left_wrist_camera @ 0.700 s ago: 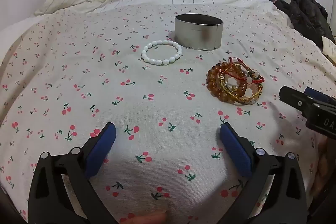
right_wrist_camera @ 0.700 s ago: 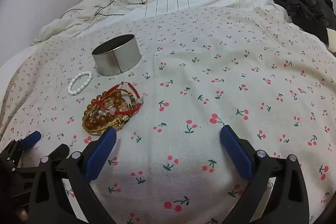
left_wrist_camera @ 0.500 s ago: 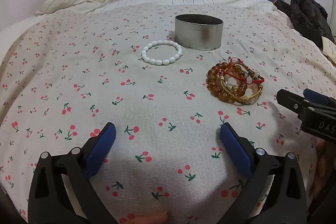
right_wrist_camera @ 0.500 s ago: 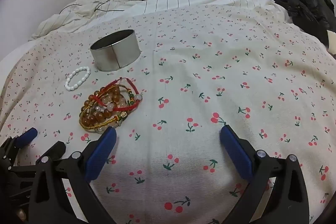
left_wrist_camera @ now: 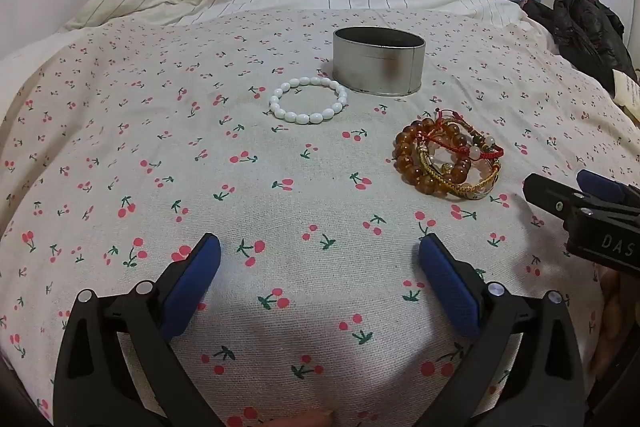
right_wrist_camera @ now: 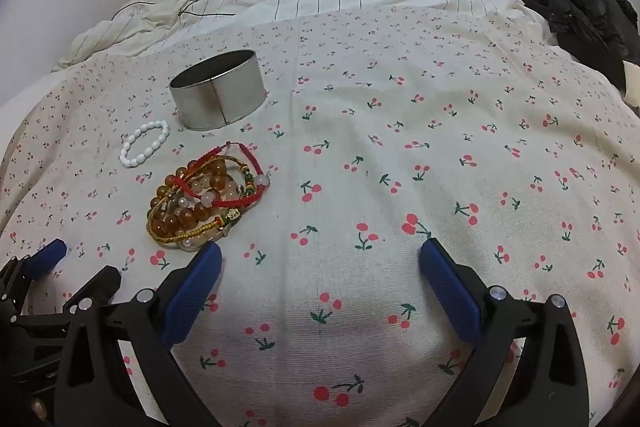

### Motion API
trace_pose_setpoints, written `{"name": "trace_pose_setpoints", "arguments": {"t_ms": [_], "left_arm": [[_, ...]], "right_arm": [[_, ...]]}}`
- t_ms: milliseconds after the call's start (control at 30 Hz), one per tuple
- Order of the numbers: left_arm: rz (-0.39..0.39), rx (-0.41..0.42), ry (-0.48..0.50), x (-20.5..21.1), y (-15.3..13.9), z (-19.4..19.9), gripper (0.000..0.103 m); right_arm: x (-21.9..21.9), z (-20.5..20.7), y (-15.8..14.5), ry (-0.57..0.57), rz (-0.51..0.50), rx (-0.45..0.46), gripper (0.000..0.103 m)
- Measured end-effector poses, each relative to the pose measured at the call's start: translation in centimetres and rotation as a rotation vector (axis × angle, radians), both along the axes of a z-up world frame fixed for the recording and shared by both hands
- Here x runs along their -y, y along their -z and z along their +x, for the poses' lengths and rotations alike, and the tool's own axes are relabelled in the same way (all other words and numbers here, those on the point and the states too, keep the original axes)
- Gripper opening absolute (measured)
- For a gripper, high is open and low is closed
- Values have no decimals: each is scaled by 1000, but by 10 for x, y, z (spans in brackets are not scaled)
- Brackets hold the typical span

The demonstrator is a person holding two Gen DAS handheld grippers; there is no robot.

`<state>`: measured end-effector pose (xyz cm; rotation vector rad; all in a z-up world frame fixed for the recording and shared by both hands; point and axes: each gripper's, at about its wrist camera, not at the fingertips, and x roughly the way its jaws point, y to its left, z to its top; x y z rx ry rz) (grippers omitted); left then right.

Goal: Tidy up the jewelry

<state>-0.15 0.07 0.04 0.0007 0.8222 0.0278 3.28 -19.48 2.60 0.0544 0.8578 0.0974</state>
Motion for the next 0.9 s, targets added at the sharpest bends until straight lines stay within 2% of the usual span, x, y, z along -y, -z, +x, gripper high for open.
{"name": "trace_pose_setpoints", "arguments": {"t_ms": [900], "left_arm": [[2,1,0,-1,0,0,96]], "right_arm": [[-4,2,2,-2,-28,-20,96]]}}
